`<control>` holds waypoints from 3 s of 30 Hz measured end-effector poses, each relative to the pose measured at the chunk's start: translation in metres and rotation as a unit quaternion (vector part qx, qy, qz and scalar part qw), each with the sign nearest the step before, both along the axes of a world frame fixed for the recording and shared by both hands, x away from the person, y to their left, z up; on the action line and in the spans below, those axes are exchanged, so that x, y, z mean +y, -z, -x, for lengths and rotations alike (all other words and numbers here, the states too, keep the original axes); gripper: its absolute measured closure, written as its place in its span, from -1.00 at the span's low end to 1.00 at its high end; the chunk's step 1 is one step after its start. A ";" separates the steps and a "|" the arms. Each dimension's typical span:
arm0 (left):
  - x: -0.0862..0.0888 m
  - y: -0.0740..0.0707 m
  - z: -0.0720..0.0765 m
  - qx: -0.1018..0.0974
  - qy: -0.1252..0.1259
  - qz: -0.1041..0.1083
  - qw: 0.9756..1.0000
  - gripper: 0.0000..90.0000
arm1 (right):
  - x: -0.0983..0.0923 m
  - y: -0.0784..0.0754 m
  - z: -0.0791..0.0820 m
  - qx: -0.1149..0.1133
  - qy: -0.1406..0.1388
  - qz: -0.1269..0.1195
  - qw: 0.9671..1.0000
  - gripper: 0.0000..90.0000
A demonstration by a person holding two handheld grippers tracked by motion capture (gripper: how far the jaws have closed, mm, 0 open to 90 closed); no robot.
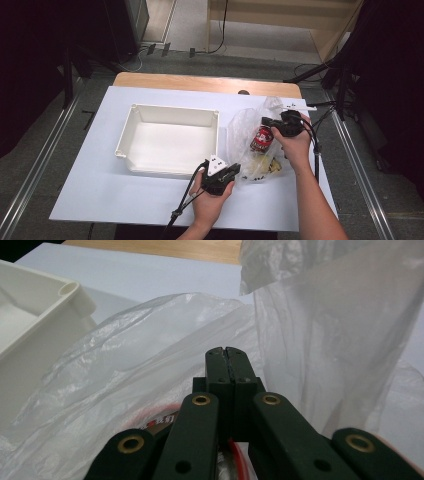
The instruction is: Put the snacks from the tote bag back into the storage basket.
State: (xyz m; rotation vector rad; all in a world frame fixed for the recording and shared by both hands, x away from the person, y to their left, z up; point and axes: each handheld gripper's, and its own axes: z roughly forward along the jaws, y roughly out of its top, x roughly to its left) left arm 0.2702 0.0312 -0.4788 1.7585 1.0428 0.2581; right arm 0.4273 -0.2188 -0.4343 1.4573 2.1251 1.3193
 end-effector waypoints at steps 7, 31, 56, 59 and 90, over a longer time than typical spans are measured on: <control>0.001 0.001 -0.003 0.019 -0.001 0.001 1.000 1.00 | -0.012 0.011 -0.019 0.041 0.000 -0.009 0.999 1.00; 0.004 0.002 -0.003 0.039 0.004 0.001 0.999 1.00 | -0.044 0.019 0.046 -0.026 0.118 -0.024 0.992 0.58; 0.003 0.001 -0.003 0.035 -0.001 -0.003 0.999 0.99 | 0.002 0.030 0.095 -0.063 0.058 0.015 0.996 -0.21; 0.003 0.001 -0.003 0.034 -0.001 -0.004 0.999 0.99 | 0.008 0.032 0.092 -0.065 0.059 0.020 0.996 -0.25; 0.002 0.001 -0.003 0.035 0.003 -0.002 0.999 0.61 | 0.030 0.041 0.090 -0.076 0.088 0.071 0.991 -0.41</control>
